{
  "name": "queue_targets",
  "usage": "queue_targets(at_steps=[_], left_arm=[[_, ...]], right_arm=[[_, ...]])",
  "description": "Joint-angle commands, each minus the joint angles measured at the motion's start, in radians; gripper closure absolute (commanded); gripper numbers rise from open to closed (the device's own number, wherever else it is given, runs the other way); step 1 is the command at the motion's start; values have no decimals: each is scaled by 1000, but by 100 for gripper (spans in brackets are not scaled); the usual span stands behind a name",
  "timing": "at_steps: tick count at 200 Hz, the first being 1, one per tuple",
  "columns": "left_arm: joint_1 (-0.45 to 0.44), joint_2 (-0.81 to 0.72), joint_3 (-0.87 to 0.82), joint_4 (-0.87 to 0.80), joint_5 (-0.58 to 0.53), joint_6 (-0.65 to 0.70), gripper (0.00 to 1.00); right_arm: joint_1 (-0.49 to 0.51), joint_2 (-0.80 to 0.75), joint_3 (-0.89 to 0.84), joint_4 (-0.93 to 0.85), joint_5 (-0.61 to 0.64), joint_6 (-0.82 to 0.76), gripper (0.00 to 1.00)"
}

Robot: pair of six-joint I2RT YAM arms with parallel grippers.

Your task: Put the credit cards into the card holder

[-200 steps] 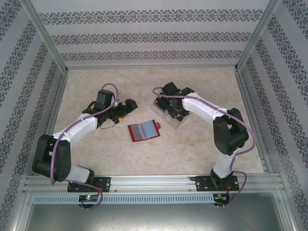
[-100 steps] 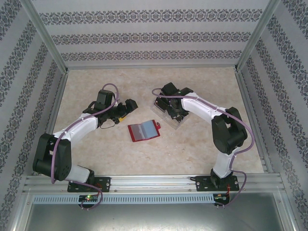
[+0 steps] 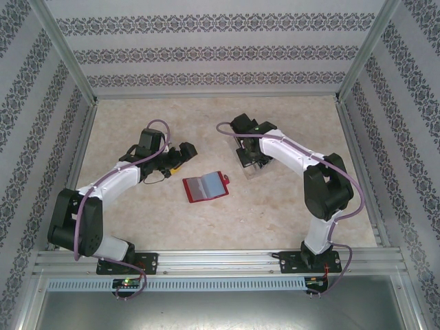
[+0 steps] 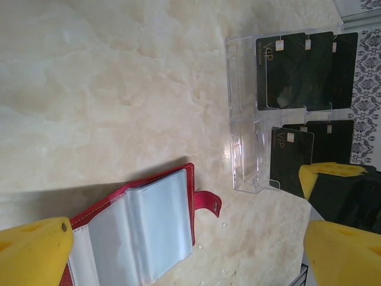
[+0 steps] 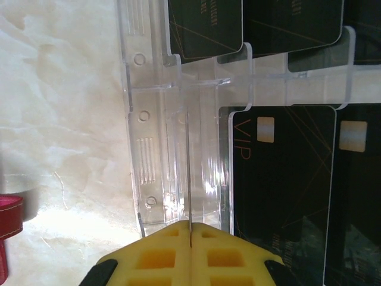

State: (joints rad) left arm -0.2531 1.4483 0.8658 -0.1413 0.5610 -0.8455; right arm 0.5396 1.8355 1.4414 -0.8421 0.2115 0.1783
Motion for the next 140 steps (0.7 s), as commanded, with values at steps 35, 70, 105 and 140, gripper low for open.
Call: queue_targets(at_steps=[35,70,105,140], left_arm=[[8,11,-7,21,6,3,0],[7,3,-6,-34,-32,36,0],[7,-9,-10,-122,-82,99,0],[-1,-22,29,-347,-213,253,0]], right_arm=[[15,-135,57,-33,-58,29,100],[43,-223,11,65,-217,143,100],[94,-280,-192,408,-436,386,100],[161,-241,-336,652,-483,528,100]])
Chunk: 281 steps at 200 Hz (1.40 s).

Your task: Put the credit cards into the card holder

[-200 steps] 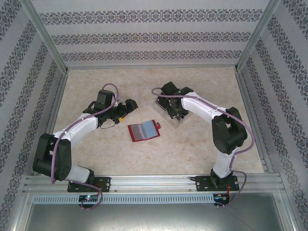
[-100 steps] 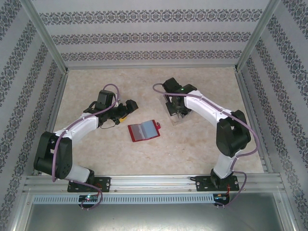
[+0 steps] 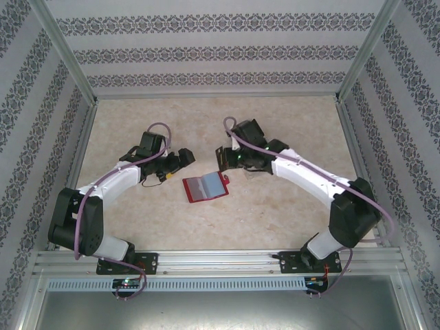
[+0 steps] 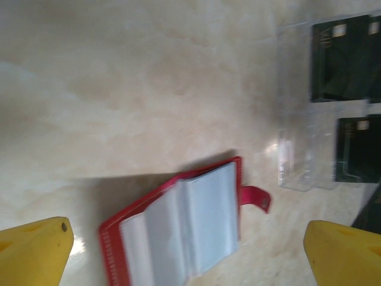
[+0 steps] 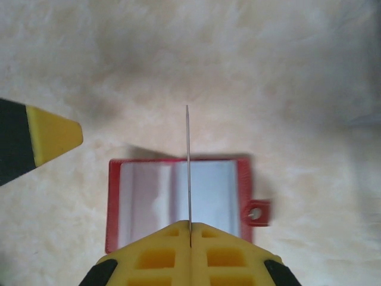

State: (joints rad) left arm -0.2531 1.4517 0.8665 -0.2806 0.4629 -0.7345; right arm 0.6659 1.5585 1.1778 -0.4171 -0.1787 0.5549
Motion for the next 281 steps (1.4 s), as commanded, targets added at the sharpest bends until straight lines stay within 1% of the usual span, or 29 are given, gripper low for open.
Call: queue_targets(at_steps=[1,21,38,67,97,119,156,179,230,281], left_arm=[[-1,-25,30,-215,-119,148,0],[-30,-16,55,-327,-226,229,3],[-64,-13,57,-358,-280,258,7],[-116,15,48,-332,-289,256,10],[-175,64,56,-306,-290,252,11],[-199,94,63,-325,-313,254,12],[-201,105,35,-353,-373,259,17],[-202,115,17,-343,-396,263,17],[-198,183,14,-306,-413,266,18],[-166,206,35,-293,-428,290,18]], right_arm=[[37,37,-74,234,-94,152,100],[63,72,-115,301,-108,175,100],[69,93,-149,349,-115,188,100],[66,116,-189,415,-132,193,100],[64,144,-200,443,-151,181,100],[58,152,-221,461,-169,171,100],[45,153,-258,475,-174,157,100],[41,158,-274,490,-186,155,100],[41,189,-289,513,-200,159,100],[41,218,-296,529,-216,166,100]])
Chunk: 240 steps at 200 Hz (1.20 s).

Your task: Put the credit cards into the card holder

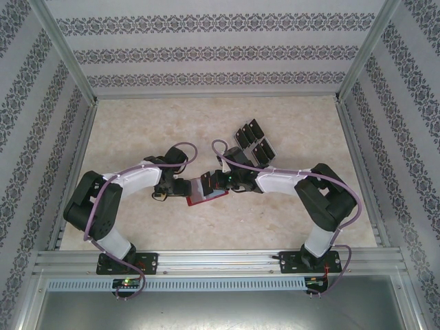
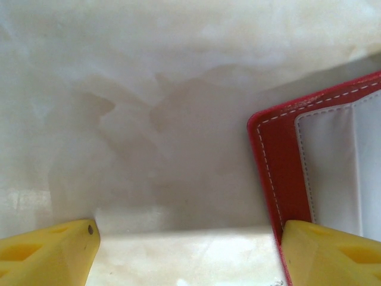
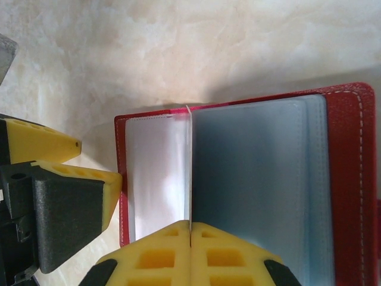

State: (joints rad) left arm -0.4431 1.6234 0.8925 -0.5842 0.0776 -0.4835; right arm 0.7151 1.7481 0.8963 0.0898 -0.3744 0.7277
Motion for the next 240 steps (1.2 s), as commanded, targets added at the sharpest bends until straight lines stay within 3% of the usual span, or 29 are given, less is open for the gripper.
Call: queue_targets(at_steps=[1,101,240], left_arm=[[24,34,10,11,-43,39,18],[36,56,31,16,-39,43,18],[36,71,36,11,-35,51,18]], right_arm=[[-8,29,-14,23,-21,-7,100],[-44,45,-51,-2,-99,-76,100],[-39,108,-8,1,-88,-60,100]])
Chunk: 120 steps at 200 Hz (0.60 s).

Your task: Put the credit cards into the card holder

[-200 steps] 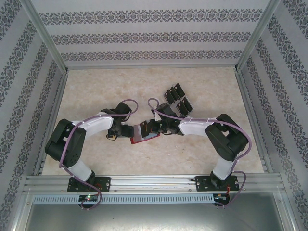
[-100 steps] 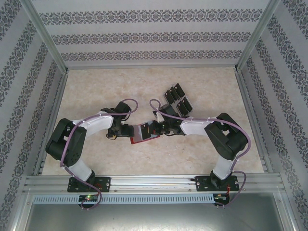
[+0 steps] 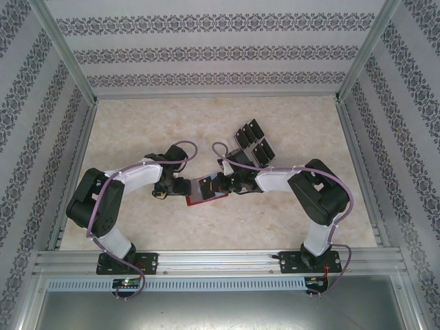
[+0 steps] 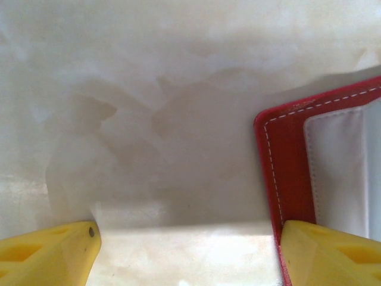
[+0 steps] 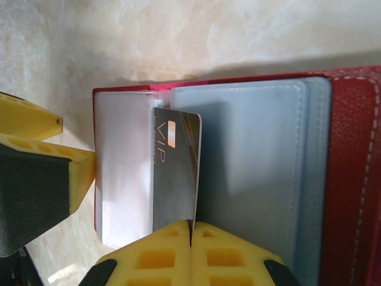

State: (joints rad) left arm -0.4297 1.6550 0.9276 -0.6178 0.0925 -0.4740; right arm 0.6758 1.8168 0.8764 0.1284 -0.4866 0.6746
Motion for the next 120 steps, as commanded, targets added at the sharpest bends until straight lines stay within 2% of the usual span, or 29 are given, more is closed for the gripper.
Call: queue_targets(at_steps=[1,120], left_arm=[[23,39,1,44,-51,41,18],[21,42,-4,39,-54,44,18]], right_arm=[[0,39,12,-38,25,-7,100],[22,77,42,-56,15,1,100]])
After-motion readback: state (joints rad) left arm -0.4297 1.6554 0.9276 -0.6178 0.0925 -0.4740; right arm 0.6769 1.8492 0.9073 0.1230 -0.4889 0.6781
